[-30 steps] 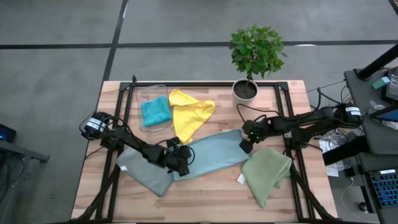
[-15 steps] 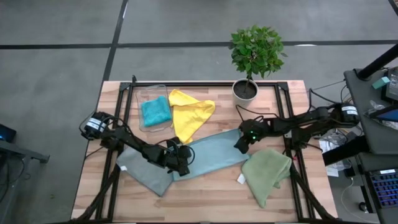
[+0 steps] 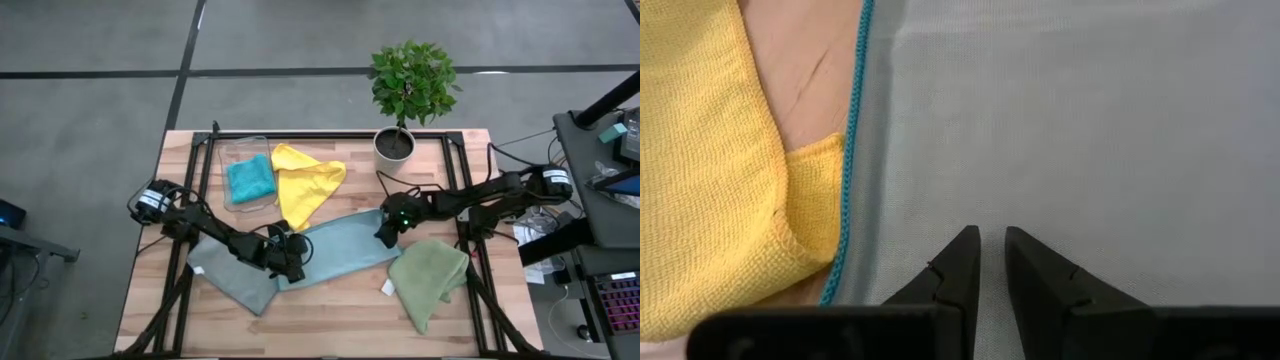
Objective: Fold microfiber towels
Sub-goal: Fold the light blue microfiber towel
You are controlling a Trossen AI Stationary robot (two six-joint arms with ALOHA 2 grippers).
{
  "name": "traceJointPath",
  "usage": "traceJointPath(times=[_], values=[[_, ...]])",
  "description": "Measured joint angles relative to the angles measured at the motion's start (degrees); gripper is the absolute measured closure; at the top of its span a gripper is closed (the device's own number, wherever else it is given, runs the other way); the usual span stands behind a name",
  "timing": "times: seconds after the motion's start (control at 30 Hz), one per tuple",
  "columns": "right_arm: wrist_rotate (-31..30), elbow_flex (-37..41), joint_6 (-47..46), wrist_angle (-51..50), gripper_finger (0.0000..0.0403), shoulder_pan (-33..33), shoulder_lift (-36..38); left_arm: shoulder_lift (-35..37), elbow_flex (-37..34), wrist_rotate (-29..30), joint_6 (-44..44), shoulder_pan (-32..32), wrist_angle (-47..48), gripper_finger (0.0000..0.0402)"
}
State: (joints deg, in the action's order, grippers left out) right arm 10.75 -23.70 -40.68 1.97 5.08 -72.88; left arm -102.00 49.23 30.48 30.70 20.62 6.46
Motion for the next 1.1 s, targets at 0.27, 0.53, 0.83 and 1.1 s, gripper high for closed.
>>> traceJointPath(times=[0.27,0.53,0.83,1.1], values=[[-0.1,0.1,0.0,0.1,0.0312,0.0,0.0,0.0,0.0,0.0,0.0,0.0,0.0,0.0364],[-0.2,0.1,0.3,1.8,0.039,0.0,0.1,0.0,0.0,0.0,0.0,0.0,0.0,0.0364],[-1.8,0.0,0.4,-0.3,0.0391,0.0,3.5,2.7,-0.1,-1.1,-1.9,0.1,0.2,0.0364],[-7.7,-2.7,0.8,-13.8,0.0392,-0.1,11.6,10.6,0.0,-1.7,-5.2,0.9,4.0,0.0364]])
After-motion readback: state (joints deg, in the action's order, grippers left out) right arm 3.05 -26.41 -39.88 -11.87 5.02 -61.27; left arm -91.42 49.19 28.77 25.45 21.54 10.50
